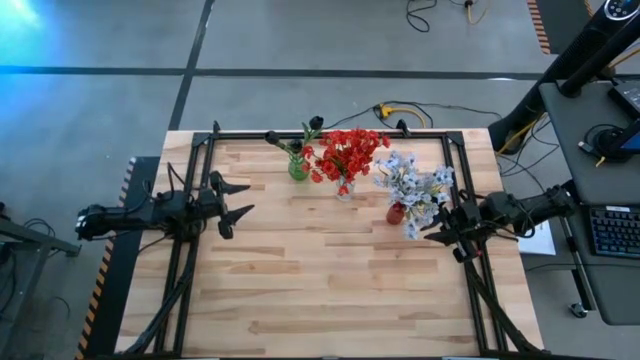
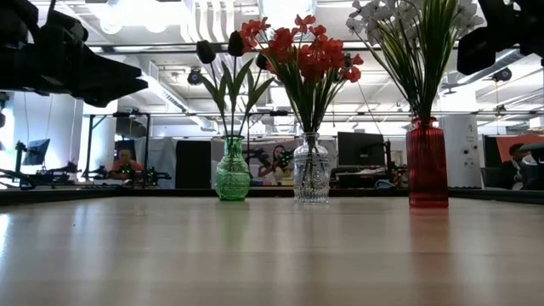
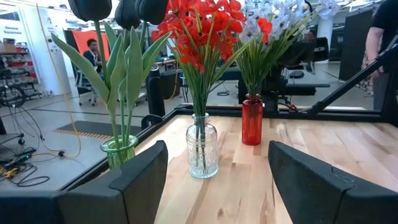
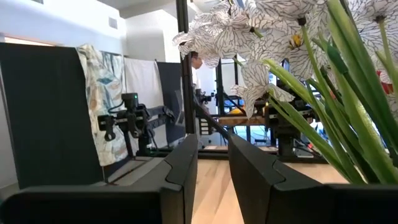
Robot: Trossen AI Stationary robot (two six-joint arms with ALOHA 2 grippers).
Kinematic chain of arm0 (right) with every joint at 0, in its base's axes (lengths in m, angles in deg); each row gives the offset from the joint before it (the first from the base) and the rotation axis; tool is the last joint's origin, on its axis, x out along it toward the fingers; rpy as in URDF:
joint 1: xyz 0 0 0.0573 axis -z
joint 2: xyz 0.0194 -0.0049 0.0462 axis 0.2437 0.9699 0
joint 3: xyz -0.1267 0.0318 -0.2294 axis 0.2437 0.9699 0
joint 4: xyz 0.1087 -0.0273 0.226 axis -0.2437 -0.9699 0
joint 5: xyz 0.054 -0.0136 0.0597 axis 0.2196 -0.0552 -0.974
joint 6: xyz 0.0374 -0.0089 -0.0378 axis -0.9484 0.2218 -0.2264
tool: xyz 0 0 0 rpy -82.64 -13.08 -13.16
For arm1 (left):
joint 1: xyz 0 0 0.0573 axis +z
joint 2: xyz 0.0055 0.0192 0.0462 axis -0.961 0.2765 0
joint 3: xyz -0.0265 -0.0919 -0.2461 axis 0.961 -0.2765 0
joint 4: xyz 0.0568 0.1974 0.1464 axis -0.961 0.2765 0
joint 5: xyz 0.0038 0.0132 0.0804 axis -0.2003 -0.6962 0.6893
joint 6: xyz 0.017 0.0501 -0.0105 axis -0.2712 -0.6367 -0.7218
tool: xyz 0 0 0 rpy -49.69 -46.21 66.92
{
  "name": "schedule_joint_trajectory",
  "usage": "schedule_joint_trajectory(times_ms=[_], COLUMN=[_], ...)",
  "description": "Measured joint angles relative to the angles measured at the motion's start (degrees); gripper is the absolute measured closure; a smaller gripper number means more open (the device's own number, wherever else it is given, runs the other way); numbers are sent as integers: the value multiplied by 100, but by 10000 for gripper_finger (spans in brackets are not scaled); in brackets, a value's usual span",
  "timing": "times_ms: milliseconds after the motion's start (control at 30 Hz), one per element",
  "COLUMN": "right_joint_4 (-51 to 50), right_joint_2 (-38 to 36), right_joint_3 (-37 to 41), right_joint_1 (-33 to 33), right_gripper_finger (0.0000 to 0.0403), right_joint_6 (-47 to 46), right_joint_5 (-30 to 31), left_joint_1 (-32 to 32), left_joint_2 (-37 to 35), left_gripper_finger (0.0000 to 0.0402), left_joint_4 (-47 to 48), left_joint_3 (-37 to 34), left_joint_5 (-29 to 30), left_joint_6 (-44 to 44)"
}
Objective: Sort flowers into vase by color
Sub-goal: Return to Home Position
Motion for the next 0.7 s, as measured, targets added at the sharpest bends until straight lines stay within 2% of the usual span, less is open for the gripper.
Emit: schedule_joint_trajectory(times_ms=[267,700], right_joint_4=[2,0], right_joint_2=[0,0], right_joint_3=[0,0], right_joint_1=[0,-1], right_gripper_finger=[330,313], right_joint_6=[0,0], right_joint_5=[0,2], left_joint_1=[0,0], left_joint_2=[0,0], left_gripper_finger=[141,141], left_joint_4=[-2,-4], left_joint_3=[0,7], left_joint_5=[3,5], left_joint_6=[0,2])
